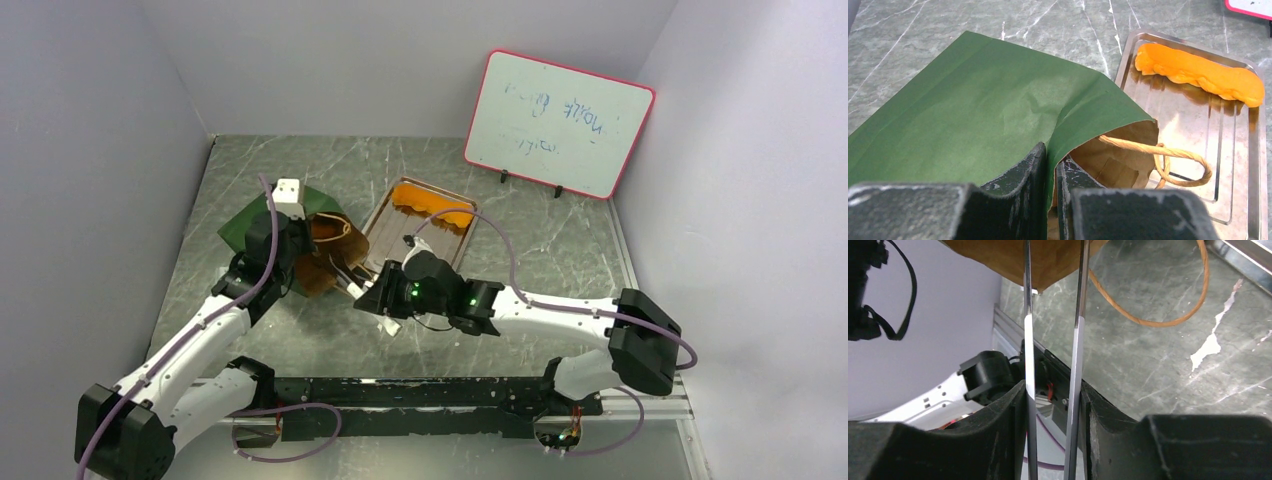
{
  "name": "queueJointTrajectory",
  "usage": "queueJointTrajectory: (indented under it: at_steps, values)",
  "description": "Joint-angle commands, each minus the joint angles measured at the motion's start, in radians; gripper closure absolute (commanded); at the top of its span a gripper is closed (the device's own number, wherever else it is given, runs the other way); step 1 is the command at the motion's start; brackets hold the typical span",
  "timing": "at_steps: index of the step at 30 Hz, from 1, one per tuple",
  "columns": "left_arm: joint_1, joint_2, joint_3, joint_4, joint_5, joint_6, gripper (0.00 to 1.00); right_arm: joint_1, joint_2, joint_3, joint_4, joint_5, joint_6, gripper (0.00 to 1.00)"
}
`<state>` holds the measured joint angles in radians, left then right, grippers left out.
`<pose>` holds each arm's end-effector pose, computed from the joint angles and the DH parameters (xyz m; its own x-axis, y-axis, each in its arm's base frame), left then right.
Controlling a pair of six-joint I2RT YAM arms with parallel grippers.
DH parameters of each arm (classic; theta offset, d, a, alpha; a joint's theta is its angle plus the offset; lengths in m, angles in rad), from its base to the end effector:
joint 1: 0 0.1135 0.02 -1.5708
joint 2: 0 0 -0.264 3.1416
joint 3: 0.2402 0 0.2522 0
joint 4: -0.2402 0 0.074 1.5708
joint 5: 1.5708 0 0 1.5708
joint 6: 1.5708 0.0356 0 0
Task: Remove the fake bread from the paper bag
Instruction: Take out the fake bread from the paper bag.
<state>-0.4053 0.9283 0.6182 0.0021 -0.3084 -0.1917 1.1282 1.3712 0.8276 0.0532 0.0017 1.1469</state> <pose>0.2030 -0.0753 0.2745 -0.2944 -0.0712 -0.9530 0.0548 0.9943 -0.0912 0.1307 0.2756 0.2453 -0.9060 0.2166 -0.3636 -0.1875 0.5646 0.8037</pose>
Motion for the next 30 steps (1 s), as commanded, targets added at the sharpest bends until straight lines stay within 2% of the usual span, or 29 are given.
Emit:
queueJointTrajectory:
  at_steps: [1,16,30]
  values:
    - [0.007,-0.023,-0.017,0.03,0.015,-0.022,0.93,-0.016,0.011,-0.035,0.162,-0.032,0.106,0.63]
    - [0.007,-0.04,-0.069,0.082,0.01,-0.079,0.93,-0.075,0.148,-0.111,0.461,-0.119,0.436,0.59]
    - [0.007,-0.03,-0.092,0.106,0.021,-0.09,0.93,-0.103,0.267,-0.129,0.674,-0.145,0.604,0.57]
